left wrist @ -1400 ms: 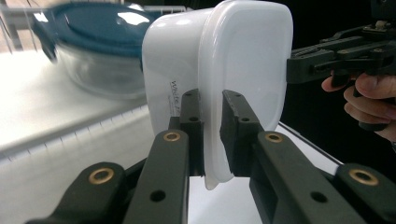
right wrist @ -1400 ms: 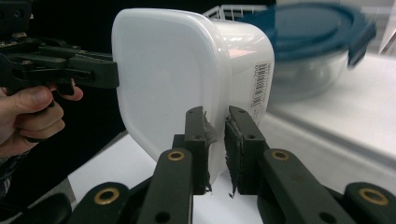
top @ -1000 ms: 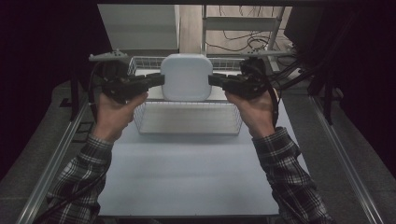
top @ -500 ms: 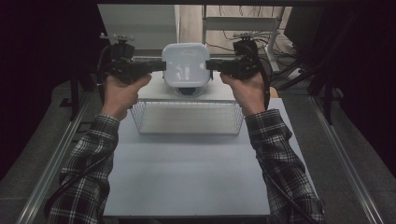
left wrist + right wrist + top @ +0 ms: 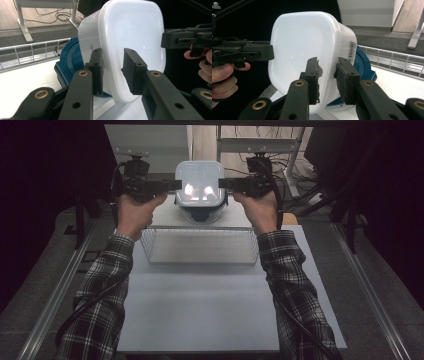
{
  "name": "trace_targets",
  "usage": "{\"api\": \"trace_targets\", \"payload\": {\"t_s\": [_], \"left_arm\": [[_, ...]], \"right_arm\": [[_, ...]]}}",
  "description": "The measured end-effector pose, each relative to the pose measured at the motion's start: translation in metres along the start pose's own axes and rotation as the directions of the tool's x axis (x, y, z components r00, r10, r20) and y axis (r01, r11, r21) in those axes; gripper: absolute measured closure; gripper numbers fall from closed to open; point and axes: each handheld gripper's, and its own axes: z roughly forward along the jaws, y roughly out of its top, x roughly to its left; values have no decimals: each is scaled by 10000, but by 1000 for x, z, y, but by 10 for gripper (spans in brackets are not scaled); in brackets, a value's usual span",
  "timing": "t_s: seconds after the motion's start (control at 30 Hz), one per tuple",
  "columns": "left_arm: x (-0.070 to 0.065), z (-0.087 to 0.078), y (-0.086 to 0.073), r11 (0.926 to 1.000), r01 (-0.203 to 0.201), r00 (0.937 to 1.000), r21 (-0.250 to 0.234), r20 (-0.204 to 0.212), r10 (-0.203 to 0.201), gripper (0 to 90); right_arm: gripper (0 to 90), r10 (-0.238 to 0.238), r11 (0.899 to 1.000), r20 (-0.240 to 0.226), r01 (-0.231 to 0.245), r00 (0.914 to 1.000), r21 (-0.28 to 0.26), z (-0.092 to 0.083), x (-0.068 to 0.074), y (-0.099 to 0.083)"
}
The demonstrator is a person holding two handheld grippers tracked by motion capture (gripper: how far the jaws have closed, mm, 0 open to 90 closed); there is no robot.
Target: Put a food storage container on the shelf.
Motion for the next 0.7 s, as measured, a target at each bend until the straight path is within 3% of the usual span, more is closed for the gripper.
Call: {"api": "trace_targets", "payload": {"t_s": [0.27, 0.6, 0.7], "left_arm": [[7, 6, 4, 9998, 181, 9998, -50, 48, -181, 676], [10, 14, 9, 10000, 51, 9993, 53, -372, -49, 679], [7, 18, 11, 9999, -133, 9975, 107, -692, 140, 669]], "right_arm": [[661, 166, 9998, 138, -167, 9998, 68, 8, -3, 4], [564, 656, 9978, 186, -657, 9977, 32, 20, -12, 6], [562, 341, 9994, 712, -339, 9969, -40, 23, -10, 7]]}}
